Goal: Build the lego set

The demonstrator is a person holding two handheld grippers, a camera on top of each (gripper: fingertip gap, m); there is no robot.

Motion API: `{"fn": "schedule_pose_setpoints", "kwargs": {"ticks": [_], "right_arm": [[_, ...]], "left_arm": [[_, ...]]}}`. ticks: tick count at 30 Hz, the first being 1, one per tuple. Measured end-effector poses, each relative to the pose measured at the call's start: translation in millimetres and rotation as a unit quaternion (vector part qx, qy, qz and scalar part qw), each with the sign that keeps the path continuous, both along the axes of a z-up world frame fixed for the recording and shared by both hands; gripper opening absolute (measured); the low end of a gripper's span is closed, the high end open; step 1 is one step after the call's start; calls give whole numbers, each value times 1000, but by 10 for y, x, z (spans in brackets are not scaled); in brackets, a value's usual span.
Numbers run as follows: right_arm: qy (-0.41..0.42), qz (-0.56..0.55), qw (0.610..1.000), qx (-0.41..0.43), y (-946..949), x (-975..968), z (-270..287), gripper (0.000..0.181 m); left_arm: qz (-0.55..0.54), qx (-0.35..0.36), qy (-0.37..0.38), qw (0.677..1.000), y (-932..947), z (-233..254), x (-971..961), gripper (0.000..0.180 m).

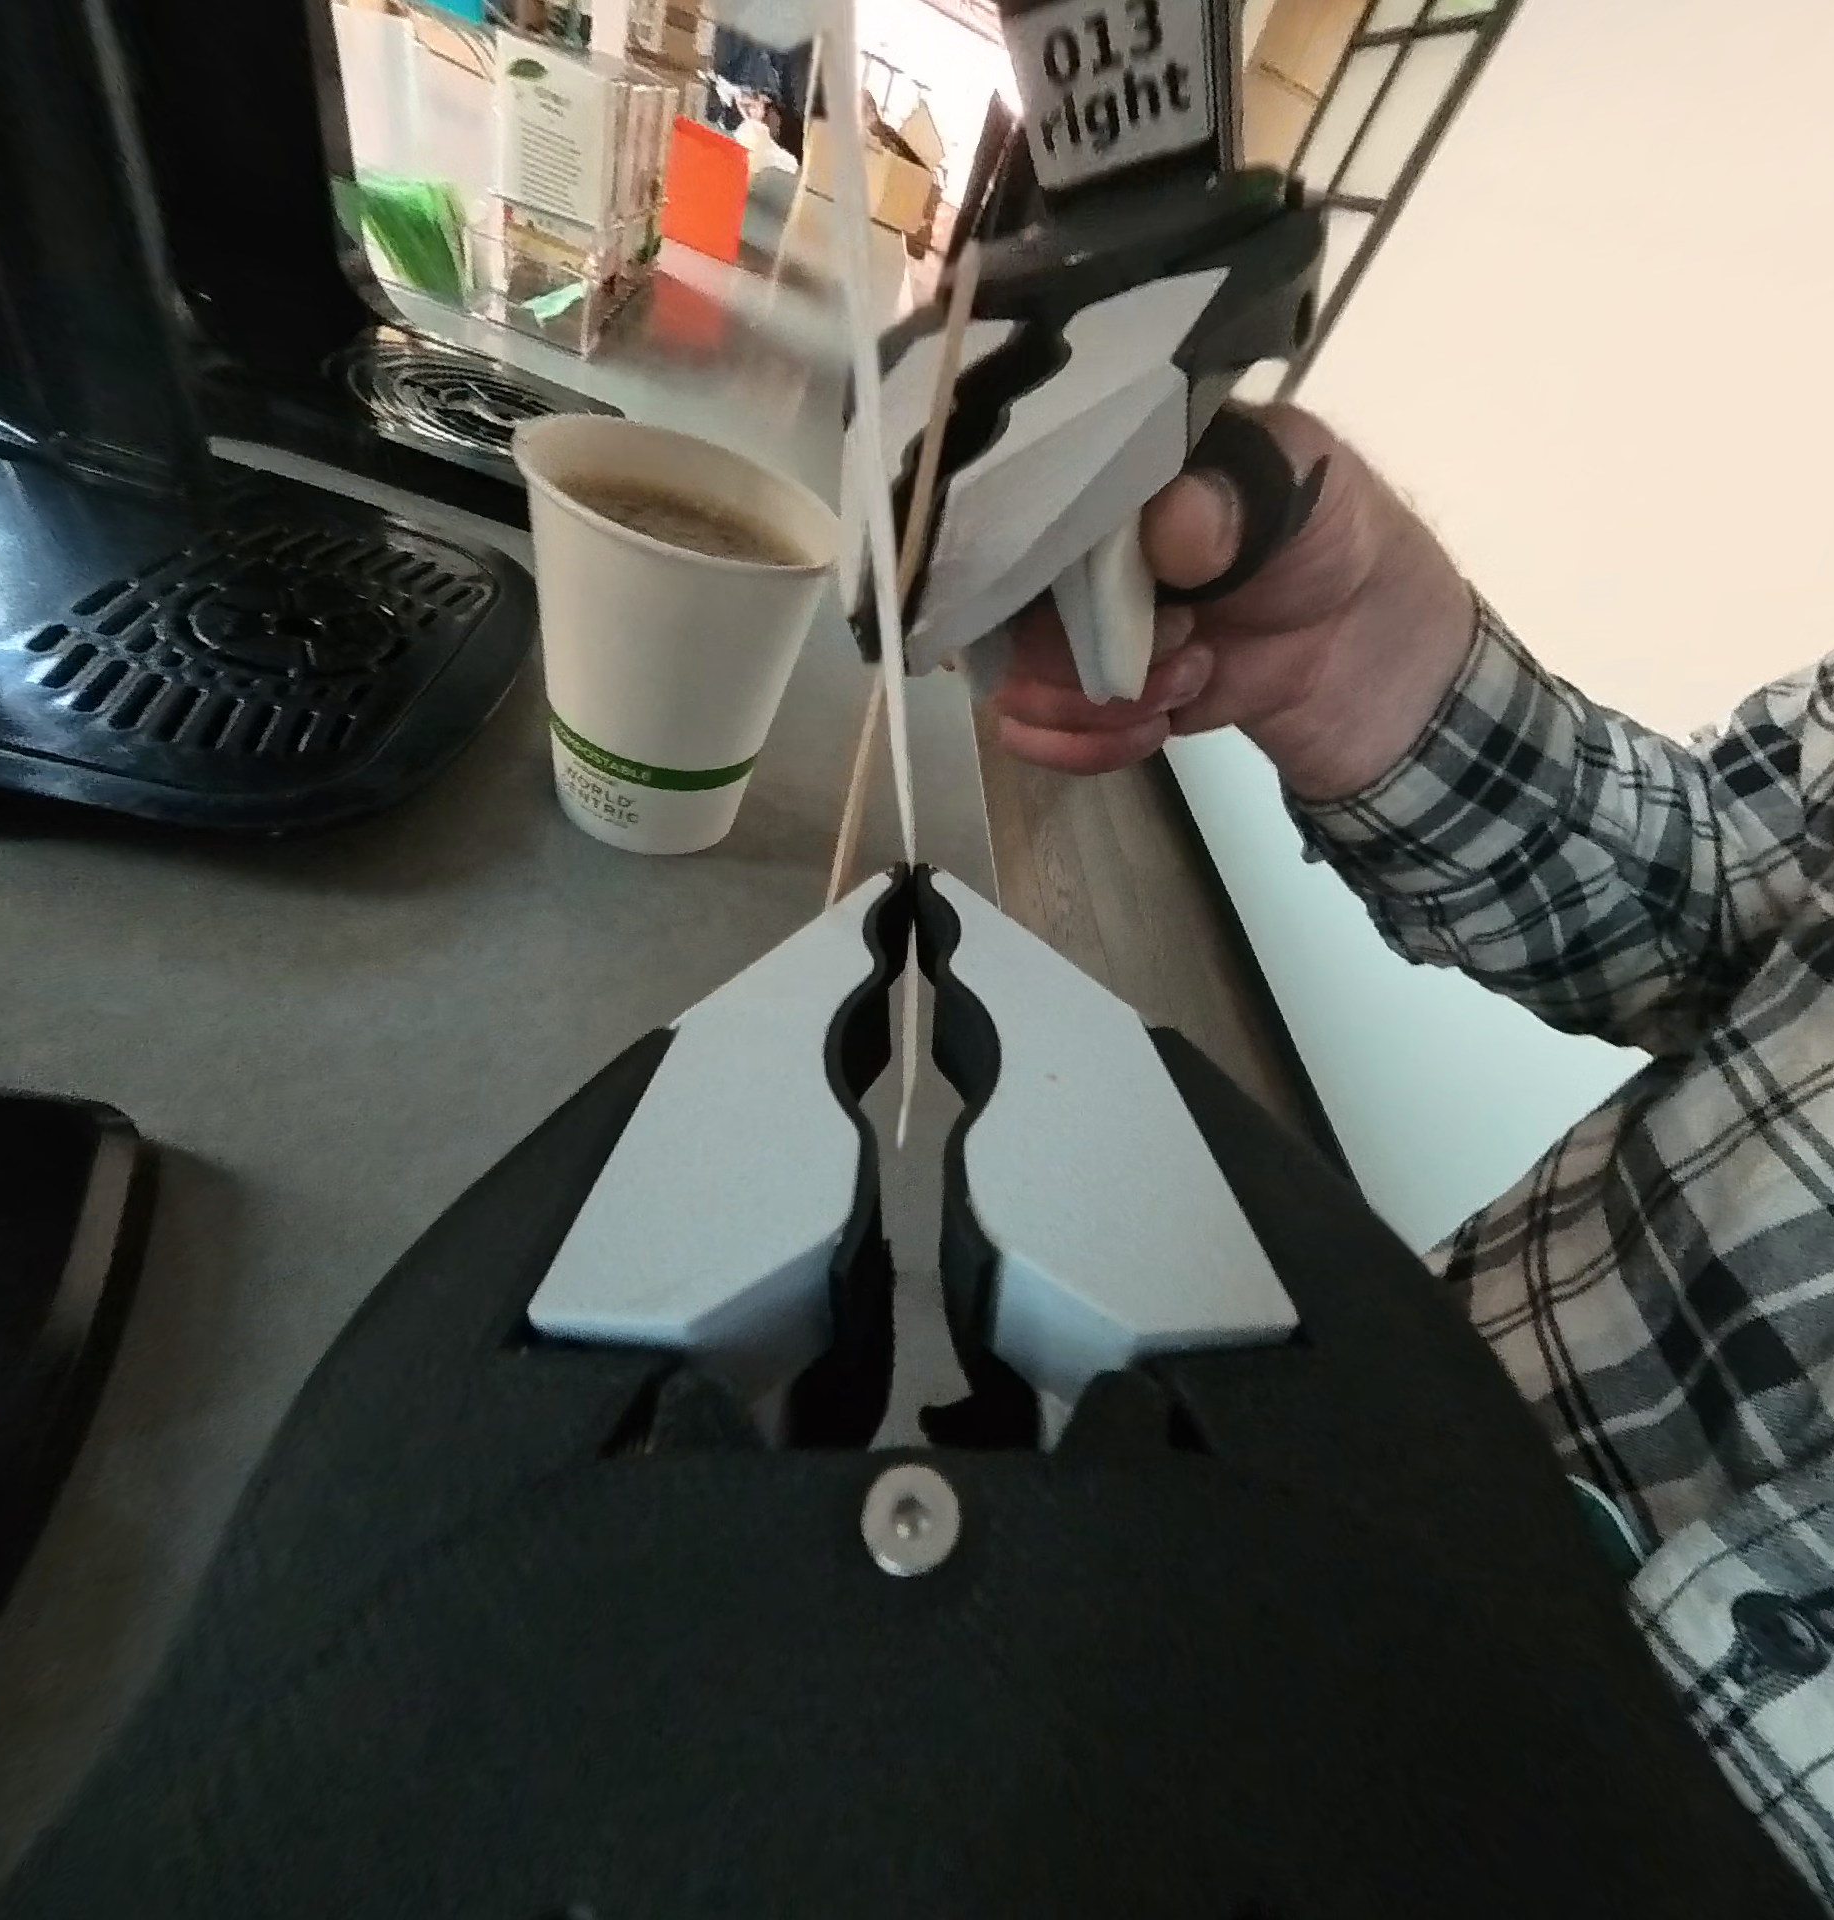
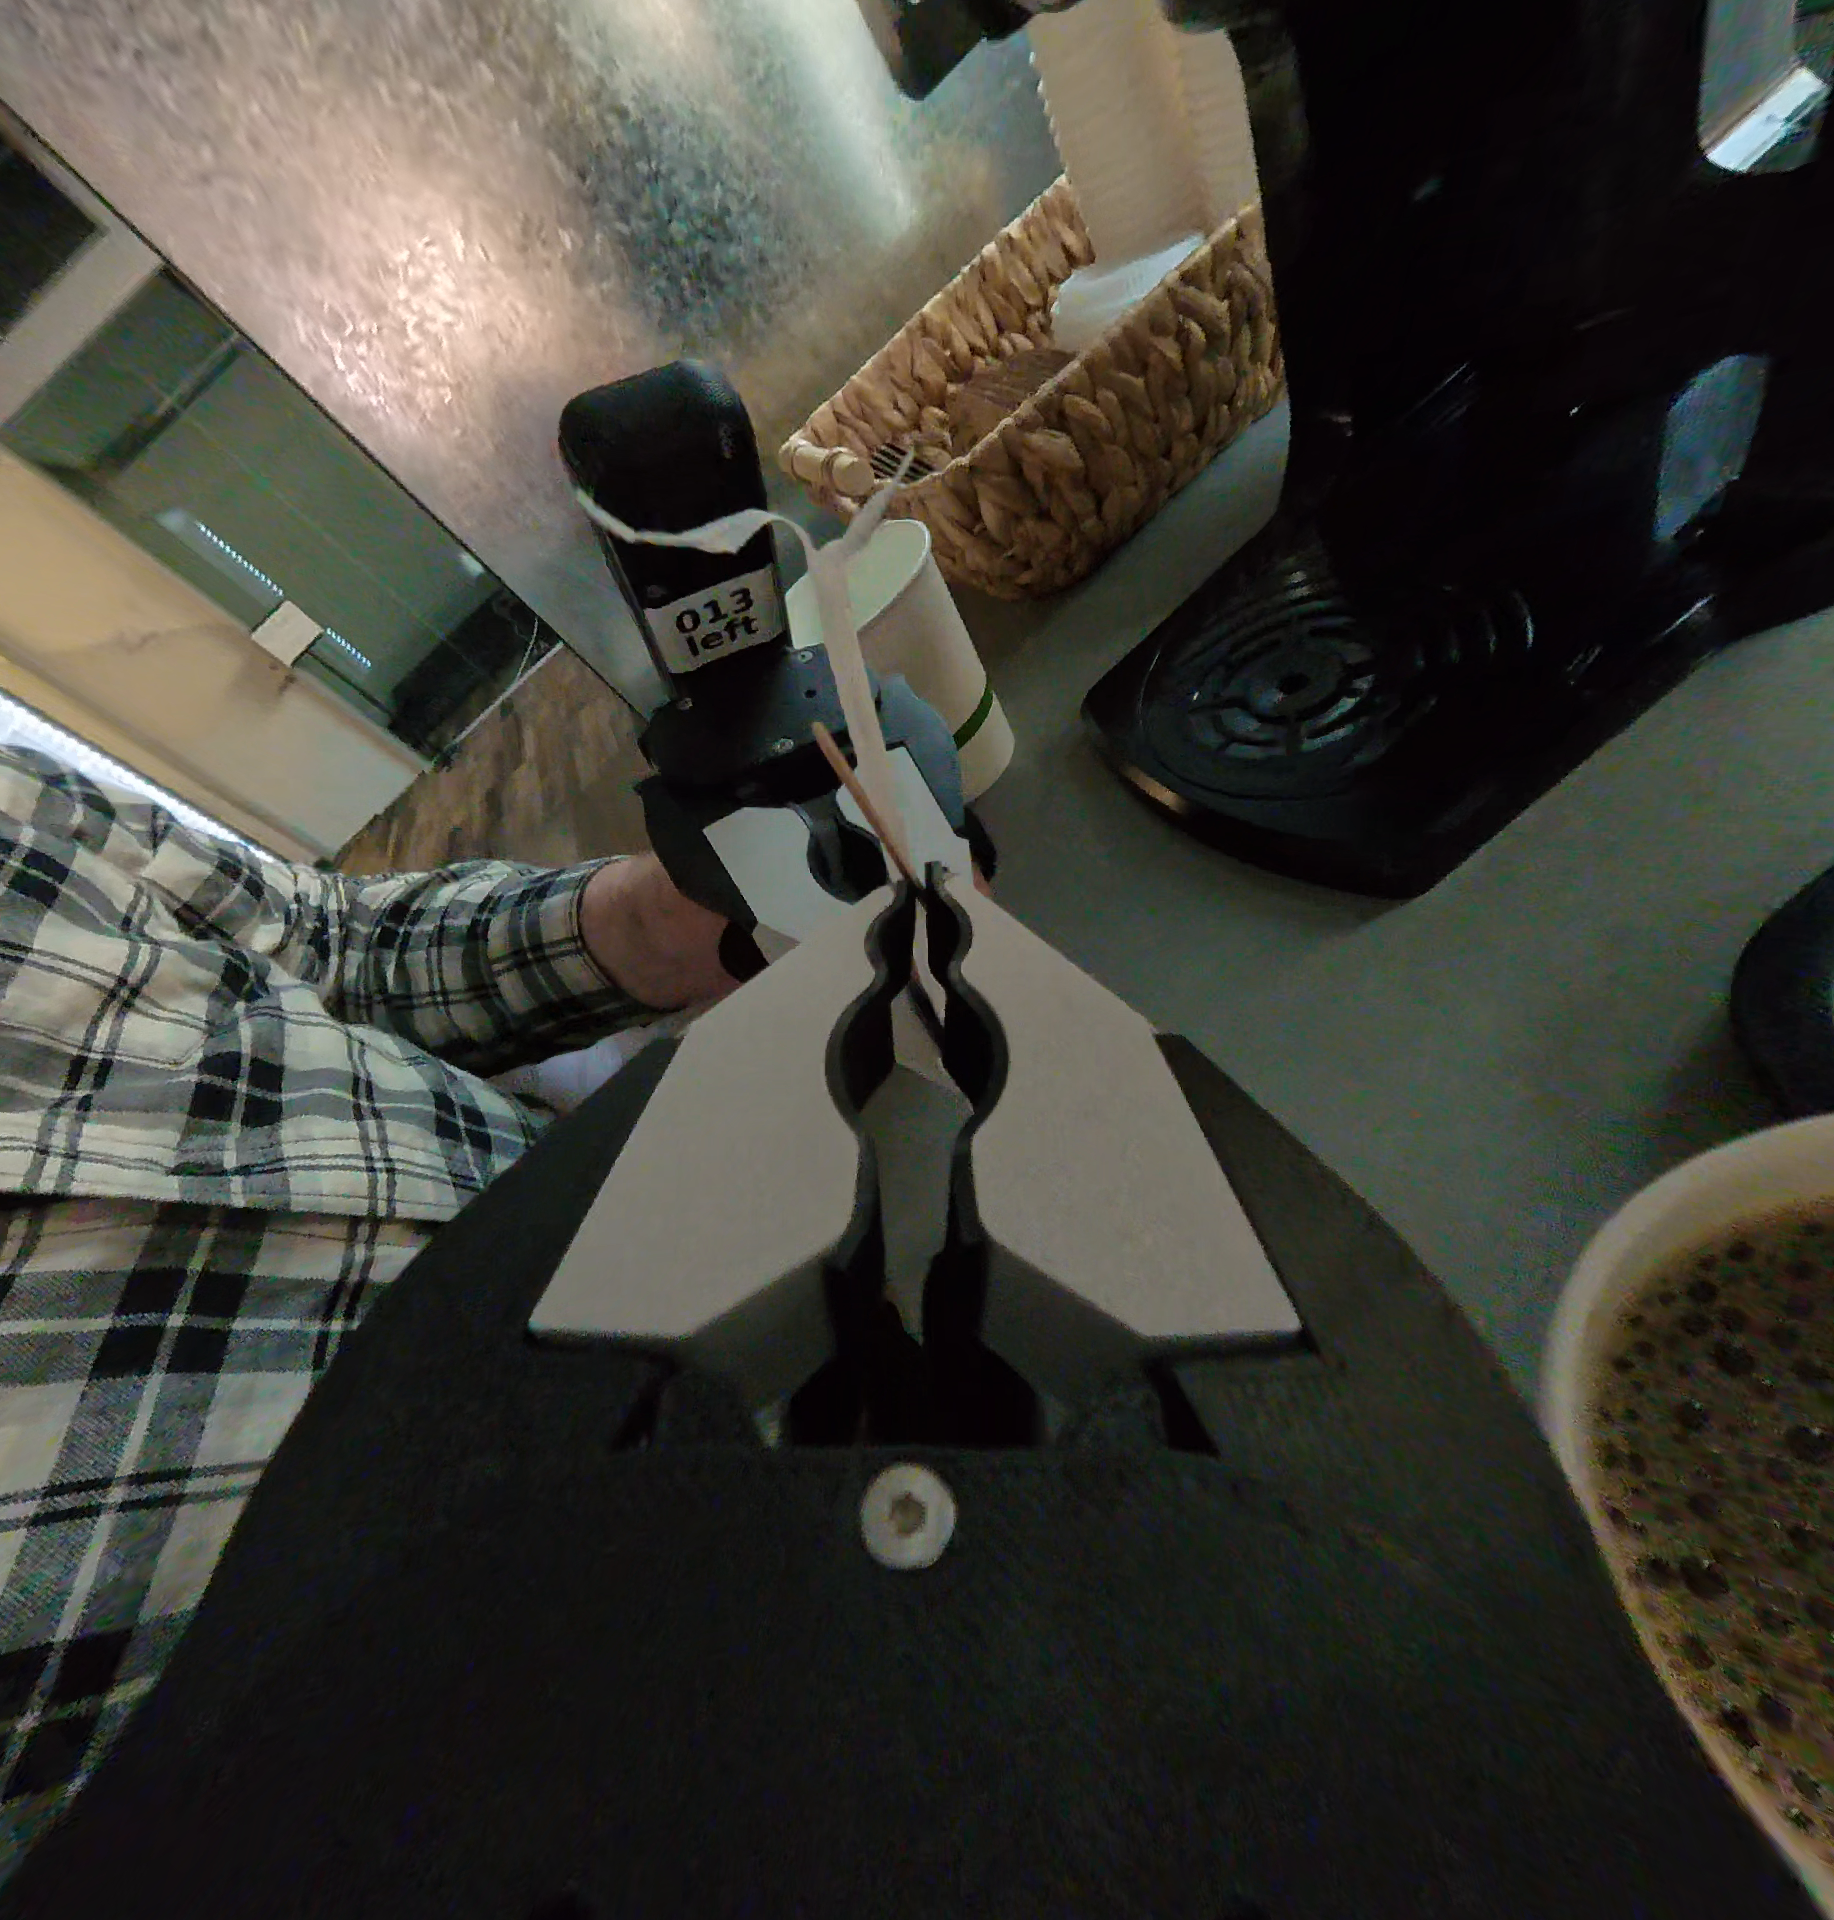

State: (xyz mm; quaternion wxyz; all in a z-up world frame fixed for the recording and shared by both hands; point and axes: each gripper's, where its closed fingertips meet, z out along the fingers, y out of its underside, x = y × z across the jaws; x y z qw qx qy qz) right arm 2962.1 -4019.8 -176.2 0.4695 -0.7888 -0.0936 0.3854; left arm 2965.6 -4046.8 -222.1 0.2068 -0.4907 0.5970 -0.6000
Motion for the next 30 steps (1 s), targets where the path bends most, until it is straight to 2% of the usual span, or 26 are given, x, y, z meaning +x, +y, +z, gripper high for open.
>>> {"fn": "schedule_pose_setpoints", "kwargs": {"ticks": [10,15,22,26,30], "right_arm": [[-23,11,1000,9,30,-73,36,0],[-39,31,999,1,17,-165,31,0],[-114,55,992,-11,32,-248,3,0],[-145,108,983,-34,28,-393,-25,0],[-168,147,974,-50,63,-509,-43,0]], "left_arm": [[6,1,-10,1000,3,63,-77,0],[23,34,3,999,23,38,-113,0],[35,62,3,997,81,41,-178,0],[23,72,4,997,33,22,-180,0],[31,52,-16,998,62,73,-175,0]]}}
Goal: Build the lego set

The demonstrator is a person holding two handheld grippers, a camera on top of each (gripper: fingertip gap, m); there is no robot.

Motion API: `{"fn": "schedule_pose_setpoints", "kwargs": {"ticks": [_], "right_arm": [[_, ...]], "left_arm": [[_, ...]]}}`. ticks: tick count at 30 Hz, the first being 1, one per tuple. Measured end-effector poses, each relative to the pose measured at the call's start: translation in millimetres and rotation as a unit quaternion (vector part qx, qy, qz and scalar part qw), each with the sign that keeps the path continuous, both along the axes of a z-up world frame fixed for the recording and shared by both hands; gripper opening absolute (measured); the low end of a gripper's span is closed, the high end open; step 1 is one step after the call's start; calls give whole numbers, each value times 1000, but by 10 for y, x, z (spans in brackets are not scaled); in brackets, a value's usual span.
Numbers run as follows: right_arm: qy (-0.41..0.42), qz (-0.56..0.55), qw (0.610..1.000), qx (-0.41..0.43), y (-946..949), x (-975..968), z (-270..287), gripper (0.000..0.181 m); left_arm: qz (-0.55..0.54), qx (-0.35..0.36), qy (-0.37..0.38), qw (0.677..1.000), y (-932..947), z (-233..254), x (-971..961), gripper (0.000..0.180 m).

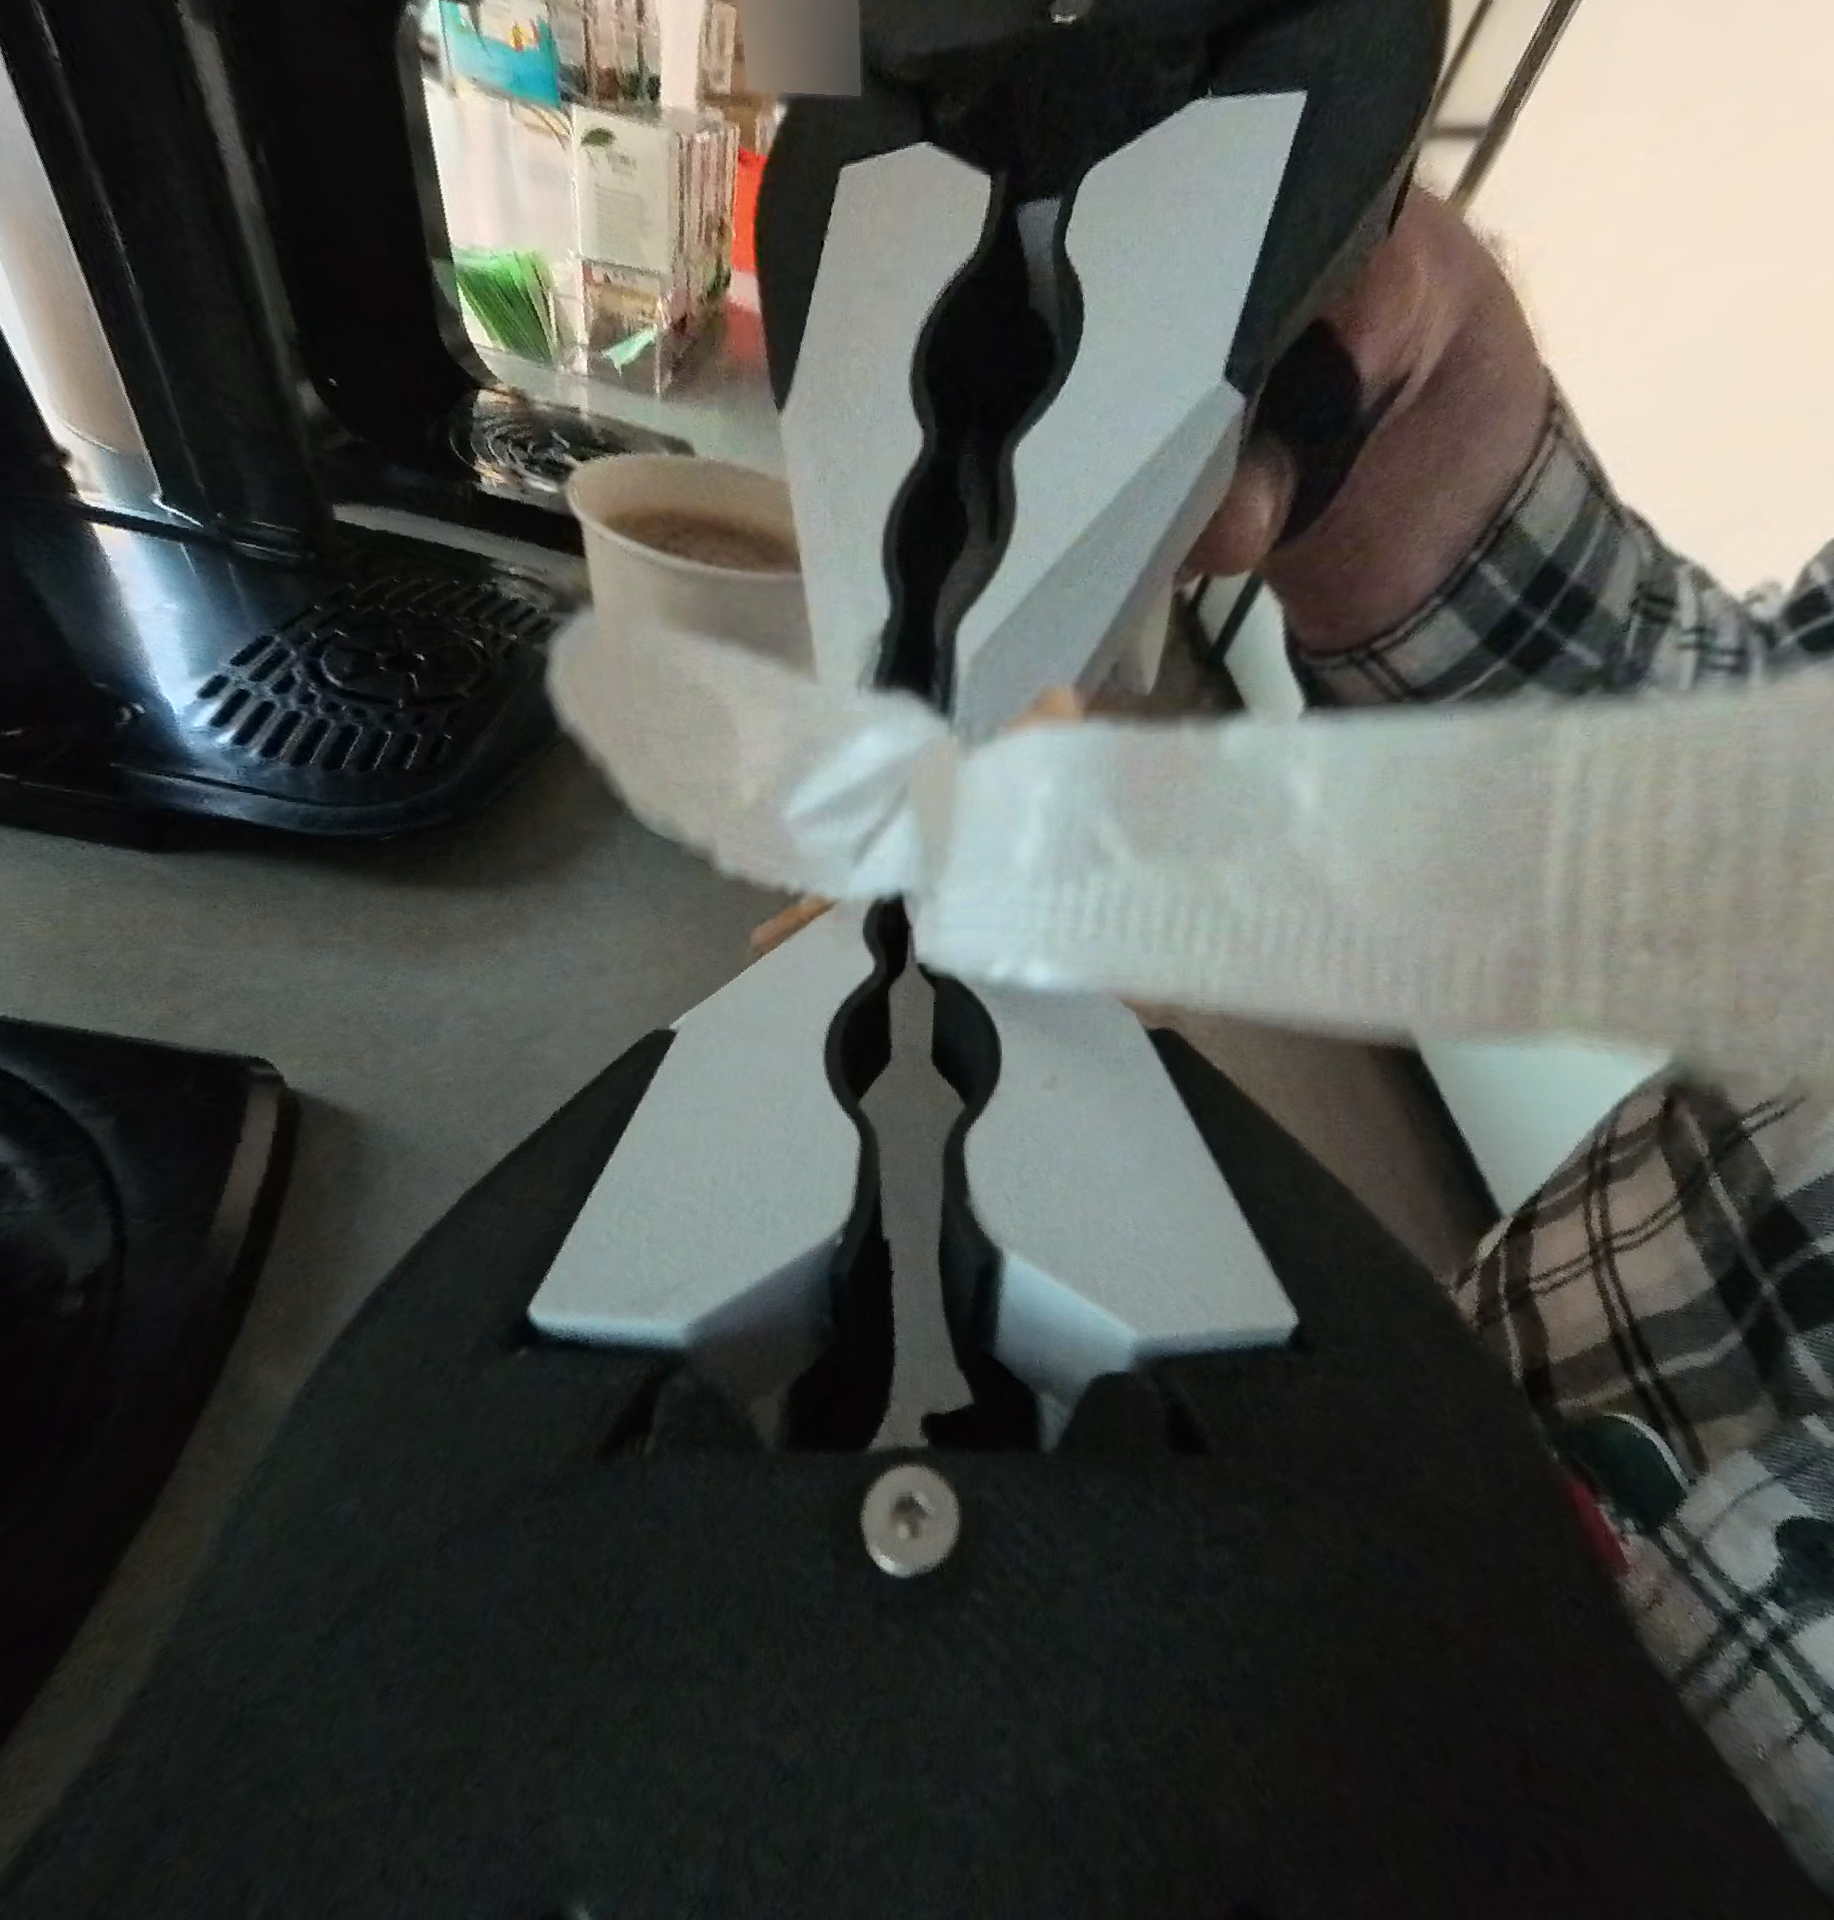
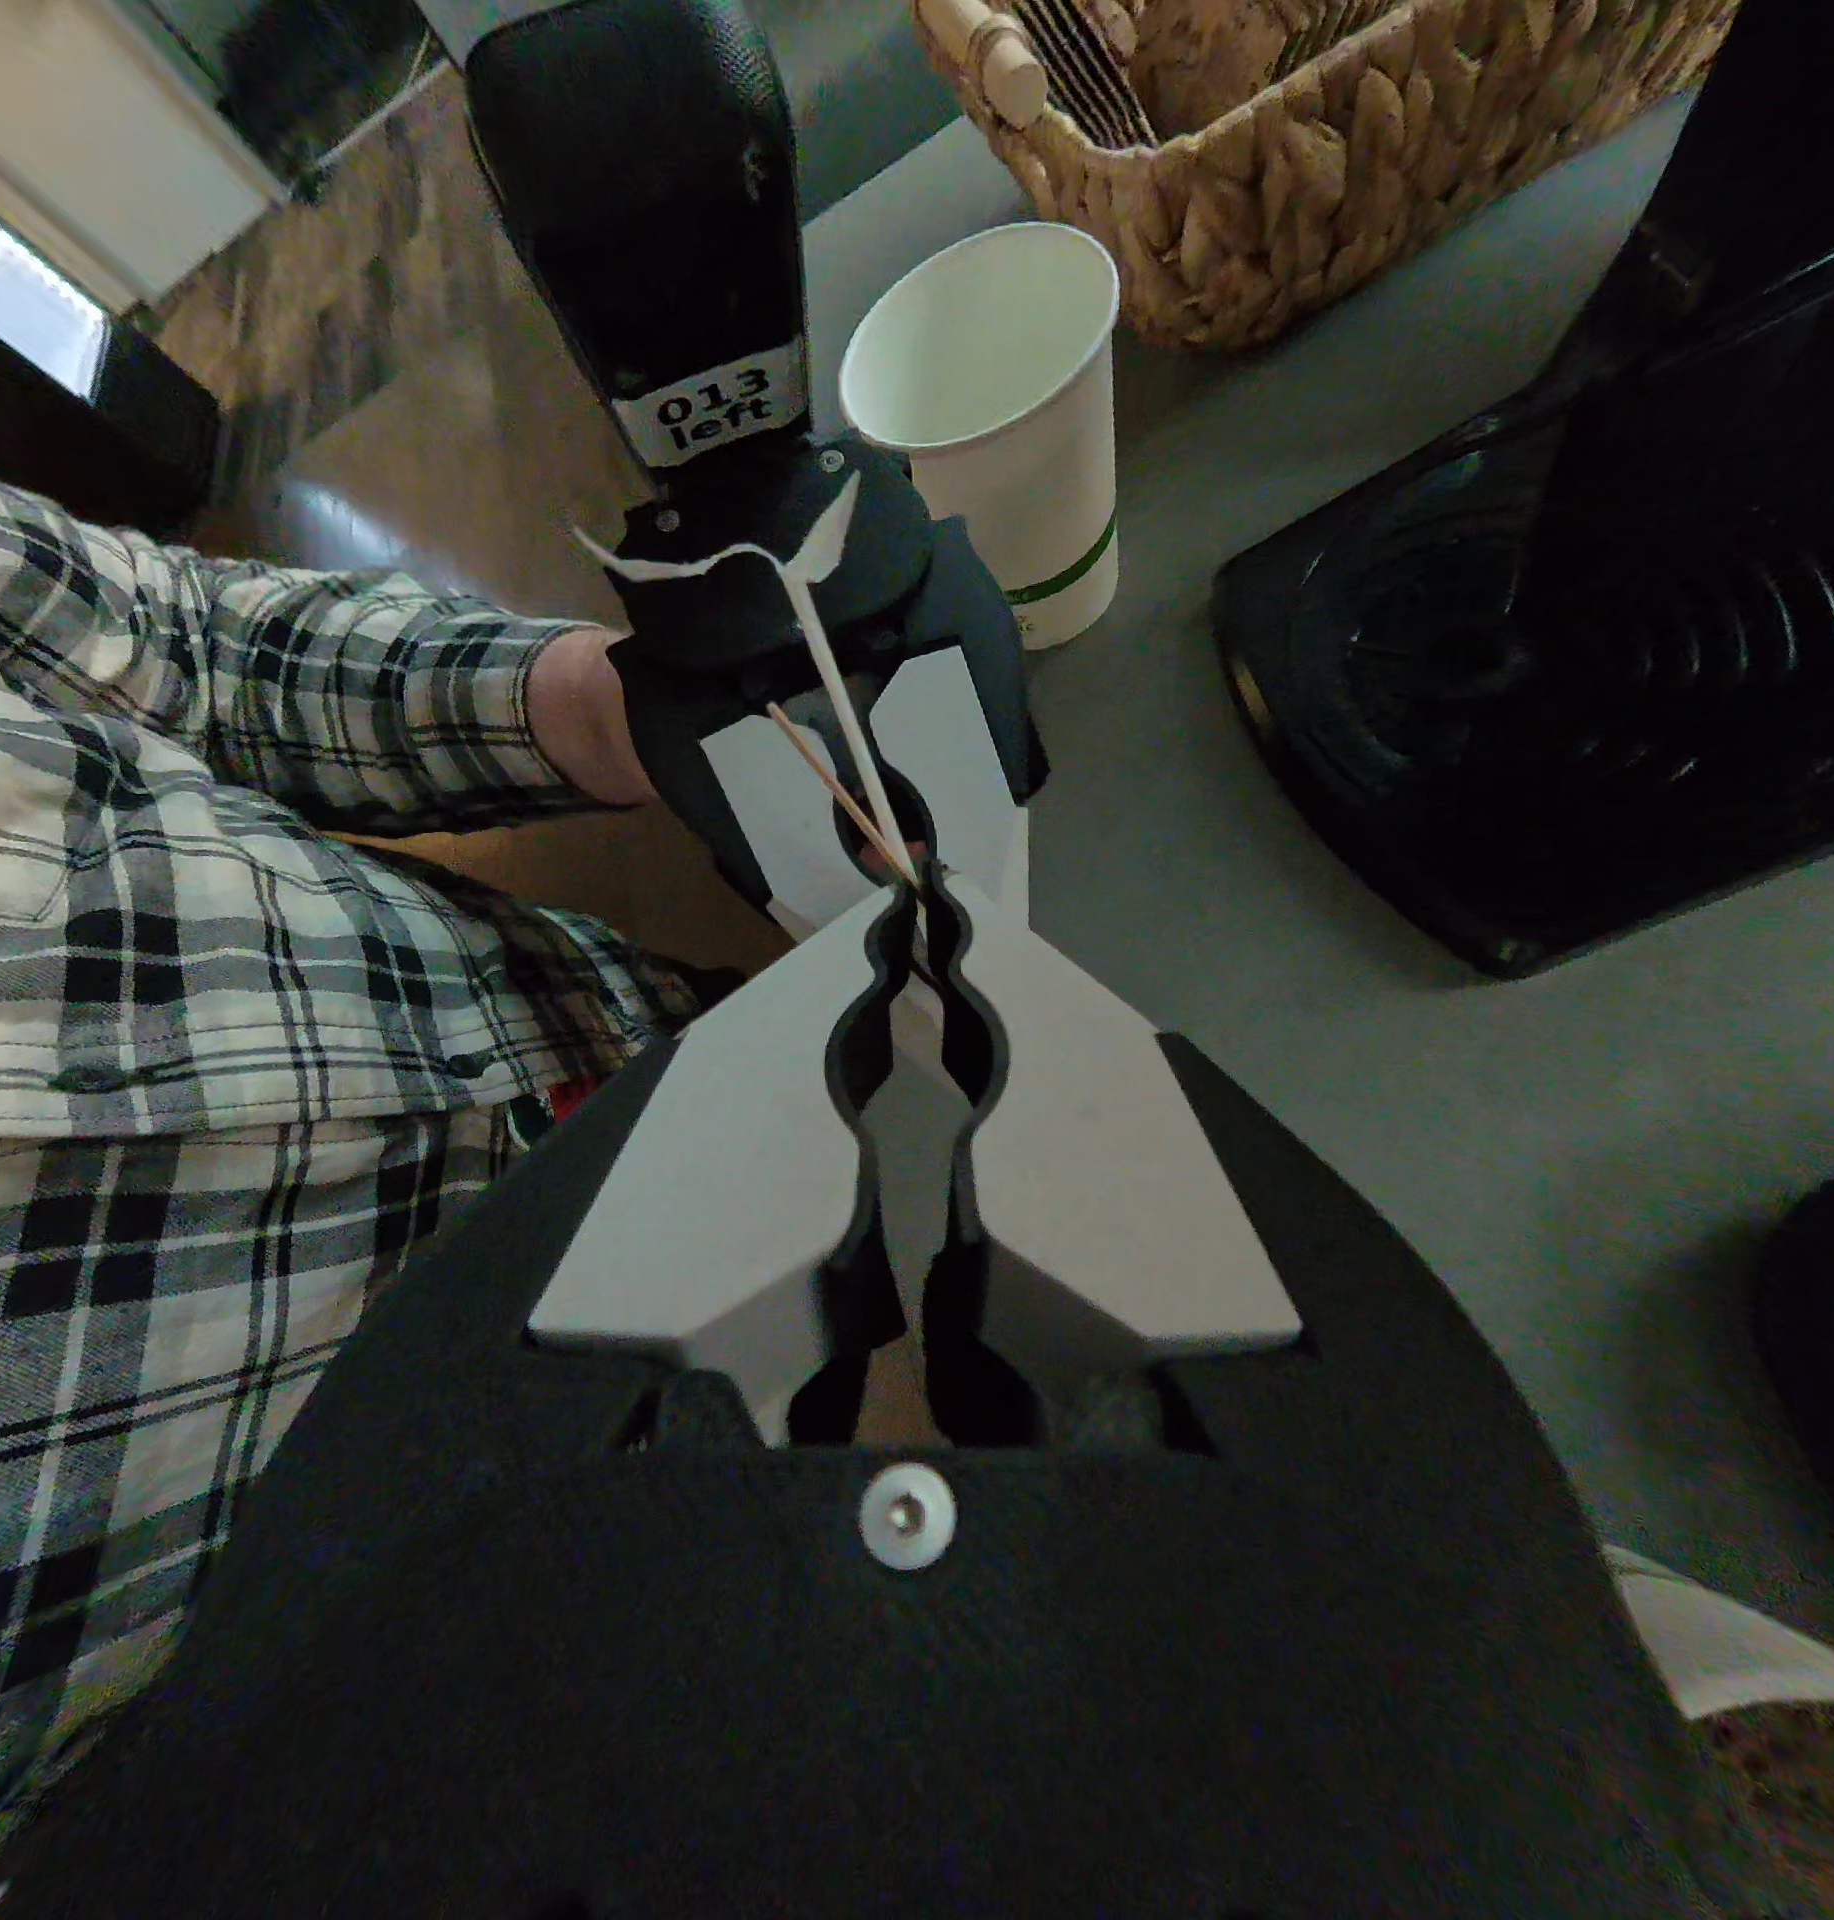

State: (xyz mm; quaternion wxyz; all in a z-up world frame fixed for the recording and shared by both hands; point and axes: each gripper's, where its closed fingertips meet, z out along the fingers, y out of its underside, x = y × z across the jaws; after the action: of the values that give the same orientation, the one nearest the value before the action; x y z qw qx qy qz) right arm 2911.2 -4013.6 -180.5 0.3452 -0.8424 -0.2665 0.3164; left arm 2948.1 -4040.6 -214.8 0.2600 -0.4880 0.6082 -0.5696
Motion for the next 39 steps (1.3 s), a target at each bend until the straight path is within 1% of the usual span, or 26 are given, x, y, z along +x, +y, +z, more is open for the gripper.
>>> {"fn": "schedule_pose_setpoints", "kwargs": {"ticks": [7,9,14,16,19,25,27,30,33,35,39], "right_arm": [[23,21,999,10,101,-94,94,0],[41,24,999,11,116,-107,126,1],[11,34,999,39,139,-130,90,5],[-13,25,998,55,188,-109,59,4],[-35,27,998,51,206,-125,-18,5],[-28,37,999,26,197,-166,-91,3],[-23,39,999,18,201,-187,-90,5],[-27,47,998,29,204,-240,-63,10],[-37,48,997,42,243,-277,-55,12],[-47,55,996,45,254,-311,-83,5],[-59,52,996,48,305,-297,-136,0]], "left_arm": [[19,-51,-49,997,99,133,-49,0],[22,-77,-66,995,130,195,-62,0],[27,-91,-69,993,167,203,-65,0],[31,-84,-68,994,174,202,-54,0],[33,-57,-57,996,155,170,-35,0],[57,7,-34,998,178,43,-56,0],[68,27,-33,997,197,31,-79,0],[87,57,-30,994,228,30,-108,0],[103,70,-24,992,260,28,-138,0],[109,76,-15,991,277,-12,-154,0],[117,47,-6,992,272,-64,-183,0]]}}
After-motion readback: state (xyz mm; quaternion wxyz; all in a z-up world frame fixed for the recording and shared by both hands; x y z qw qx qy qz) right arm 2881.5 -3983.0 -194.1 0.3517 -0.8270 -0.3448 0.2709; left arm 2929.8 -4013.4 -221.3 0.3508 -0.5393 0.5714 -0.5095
